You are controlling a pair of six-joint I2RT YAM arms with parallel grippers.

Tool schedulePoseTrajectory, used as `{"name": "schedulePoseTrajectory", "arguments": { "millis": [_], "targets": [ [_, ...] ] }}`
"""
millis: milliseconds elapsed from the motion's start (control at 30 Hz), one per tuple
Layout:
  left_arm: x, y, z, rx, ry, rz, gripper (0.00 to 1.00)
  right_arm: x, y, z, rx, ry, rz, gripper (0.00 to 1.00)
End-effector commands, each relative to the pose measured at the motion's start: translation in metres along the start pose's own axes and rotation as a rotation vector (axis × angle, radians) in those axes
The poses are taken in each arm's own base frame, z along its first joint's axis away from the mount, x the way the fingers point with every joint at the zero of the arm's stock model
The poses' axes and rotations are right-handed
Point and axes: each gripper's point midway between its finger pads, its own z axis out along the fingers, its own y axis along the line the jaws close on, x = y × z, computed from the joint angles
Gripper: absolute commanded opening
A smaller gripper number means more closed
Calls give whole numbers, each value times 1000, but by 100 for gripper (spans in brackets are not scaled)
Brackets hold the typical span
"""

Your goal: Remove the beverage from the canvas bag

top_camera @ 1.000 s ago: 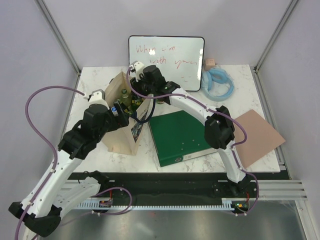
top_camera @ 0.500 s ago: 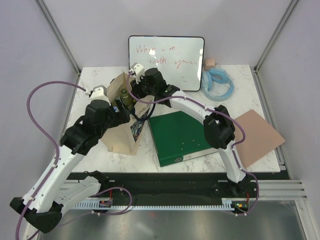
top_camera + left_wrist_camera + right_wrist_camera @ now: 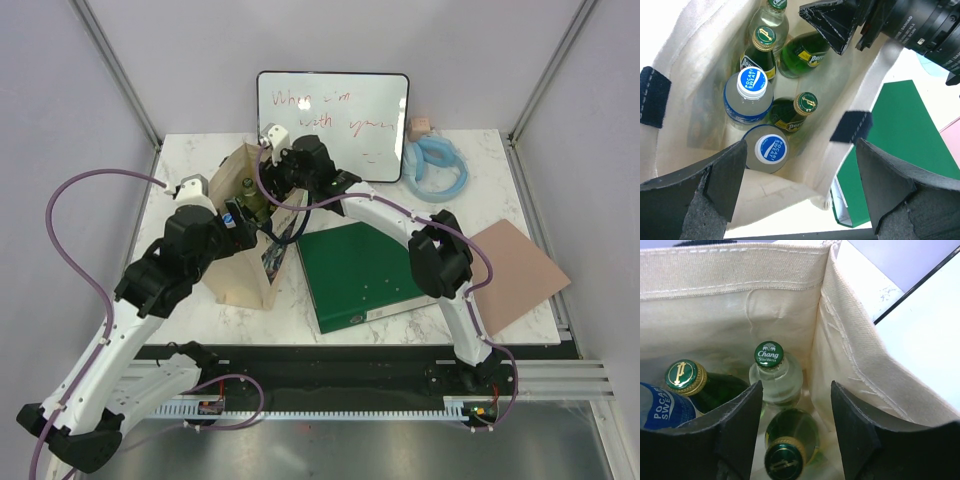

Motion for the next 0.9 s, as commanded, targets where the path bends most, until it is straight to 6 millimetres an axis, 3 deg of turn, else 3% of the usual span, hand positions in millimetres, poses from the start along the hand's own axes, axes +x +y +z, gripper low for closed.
{"name": "schedulePoseTrajectory", "arguments": {
  "millis": [0,467,700,867],
  "targets": [
    [-10,-4,-1,15,-42,-7,96,-46,-4,-16,10,-89,19,66],
    [-31,-12,-18,66,-98,-24,96,-91,7,-34,-14,-133,280,87],
    [-33,-13,-22,78,-106,-24,96,-106,10,-48,-29,-149,245,91],
    [-36,-13,-25,84,-117,-19,96,-105,21,-56,-100,-137,186,91]
  ]
}}
